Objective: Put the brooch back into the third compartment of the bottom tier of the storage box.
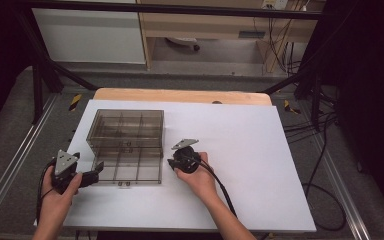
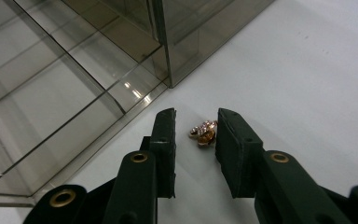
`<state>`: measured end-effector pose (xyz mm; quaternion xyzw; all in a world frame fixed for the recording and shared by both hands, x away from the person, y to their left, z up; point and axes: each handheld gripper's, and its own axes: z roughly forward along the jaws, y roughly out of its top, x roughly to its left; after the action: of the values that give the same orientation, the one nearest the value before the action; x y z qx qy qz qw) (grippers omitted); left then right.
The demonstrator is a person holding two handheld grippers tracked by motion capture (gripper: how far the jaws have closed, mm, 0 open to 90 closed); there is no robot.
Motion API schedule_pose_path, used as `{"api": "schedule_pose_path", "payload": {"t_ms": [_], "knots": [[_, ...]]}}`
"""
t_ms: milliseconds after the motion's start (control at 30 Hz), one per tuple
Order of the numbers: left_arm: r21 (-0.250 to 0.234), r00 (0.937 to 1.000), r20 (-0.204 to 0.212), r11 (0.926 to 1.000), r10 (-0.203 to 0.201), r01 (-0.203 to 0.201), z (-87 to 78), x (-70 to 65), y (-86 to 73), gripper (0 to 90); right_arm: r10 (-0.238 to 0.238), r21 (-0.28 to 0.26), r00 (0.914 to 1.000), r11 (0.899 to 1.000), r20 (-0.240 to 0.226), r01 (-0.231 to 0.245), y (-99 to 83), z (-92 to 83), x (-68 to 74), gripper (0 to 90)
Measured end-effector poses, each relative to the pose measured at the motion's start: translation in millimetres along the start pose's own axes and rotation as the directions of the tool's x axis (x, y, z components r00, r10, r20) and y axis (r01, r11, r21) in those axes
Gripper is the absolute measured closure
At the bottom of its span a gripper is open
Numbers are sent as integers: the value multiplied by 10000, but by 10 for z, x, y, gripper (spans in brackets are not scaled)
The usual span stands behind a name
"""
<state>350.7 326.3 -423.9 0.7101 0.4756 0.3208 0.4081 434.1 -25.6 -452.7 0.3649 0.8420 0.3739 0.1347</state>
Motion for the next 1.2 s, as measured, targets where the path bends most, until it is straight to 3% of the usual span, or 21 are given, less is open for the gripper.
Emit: {"api": "schedule_pose_path", "payload": {"t_ms": [233,667,1200], "knots": [[38,10000,27,10000,39,-39,13,-17,1,96,32,-40,9999,10000,143,-32,-2,0,-27,810],[14,10000,46,10000,1,-1,9,-12,0,96,-310,-107,9995,9995,107,311,2,-31,-6,811],[-4,10000,64,10000,-39,39,9,-10,2,97,-264,-707,9996,9972,-79,258,44,-215,35,812]]}}
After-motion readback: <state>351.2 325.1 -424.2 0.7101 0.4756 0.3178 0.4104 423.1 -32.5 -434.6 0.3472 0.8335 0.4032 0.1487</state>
